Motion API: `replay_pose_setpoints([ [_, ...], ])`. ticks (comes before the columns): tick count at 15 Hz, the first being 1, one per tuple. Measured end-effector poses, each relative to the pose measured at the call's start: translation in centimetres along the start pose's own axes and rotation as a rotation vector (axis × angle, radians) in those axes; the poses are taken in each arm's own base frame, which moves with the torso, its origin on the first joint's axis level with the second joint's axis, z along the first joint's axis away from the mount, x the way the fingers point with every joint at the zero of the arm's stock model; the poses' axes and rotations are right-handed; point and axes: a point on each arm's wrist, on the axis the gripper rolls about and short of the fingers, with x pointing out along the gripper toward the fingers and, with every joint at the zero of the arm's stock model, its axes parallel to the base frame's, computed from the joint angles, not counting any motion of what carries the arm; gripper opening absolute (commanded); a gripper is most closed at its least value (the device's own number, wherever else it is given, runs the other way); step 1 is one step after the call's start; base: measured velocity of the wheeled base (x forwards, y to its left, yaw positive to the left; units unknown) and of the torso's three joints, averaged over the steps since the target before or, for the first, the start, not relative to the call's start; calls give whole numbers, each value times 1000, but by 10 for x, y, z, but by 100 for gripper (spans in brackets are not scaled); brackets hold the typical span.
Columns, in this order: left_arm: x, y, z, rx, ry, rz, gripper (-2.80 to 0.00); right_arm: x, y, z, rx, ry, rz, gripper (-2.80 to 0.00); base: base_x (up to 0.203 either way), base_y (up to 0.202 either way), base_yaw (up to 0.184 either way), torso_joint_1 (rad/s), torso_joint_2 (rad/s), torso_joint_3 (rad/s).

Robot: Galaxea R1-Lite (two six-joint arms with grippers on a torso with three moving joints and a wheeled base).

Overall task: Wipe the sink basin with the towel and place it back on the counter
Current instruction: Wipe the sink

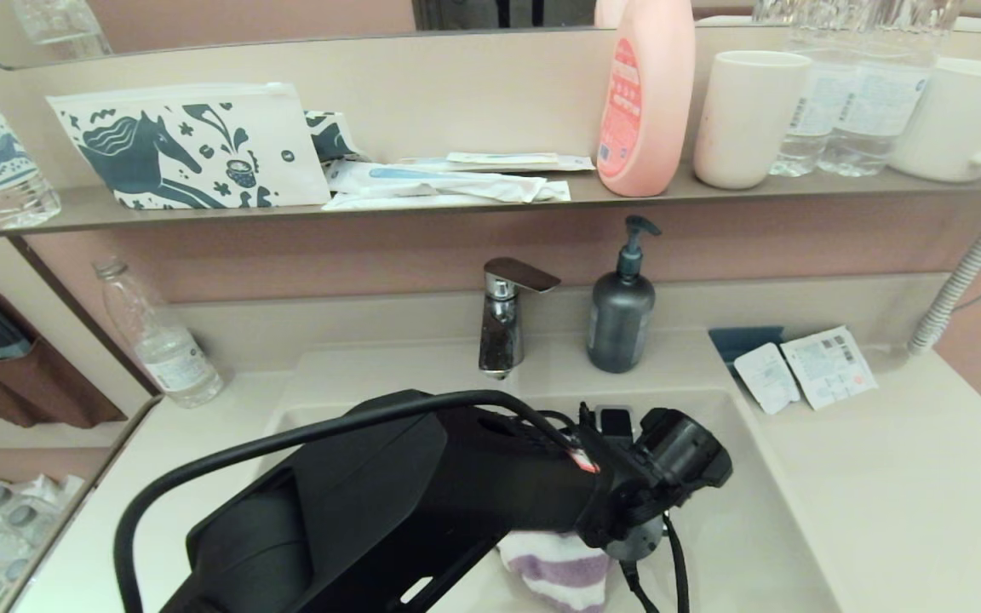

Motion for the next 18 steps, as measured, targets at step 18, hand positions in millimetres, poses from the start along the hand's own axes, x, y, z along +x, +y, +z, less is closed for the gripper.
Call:
replay_pose_setpoints([
  [18, -30, 115, -58, -26, 239, 147, -280, 0, 0, 0, 0, 0, 0, -280, 0, 0, 0, 0, 0, 0],
])
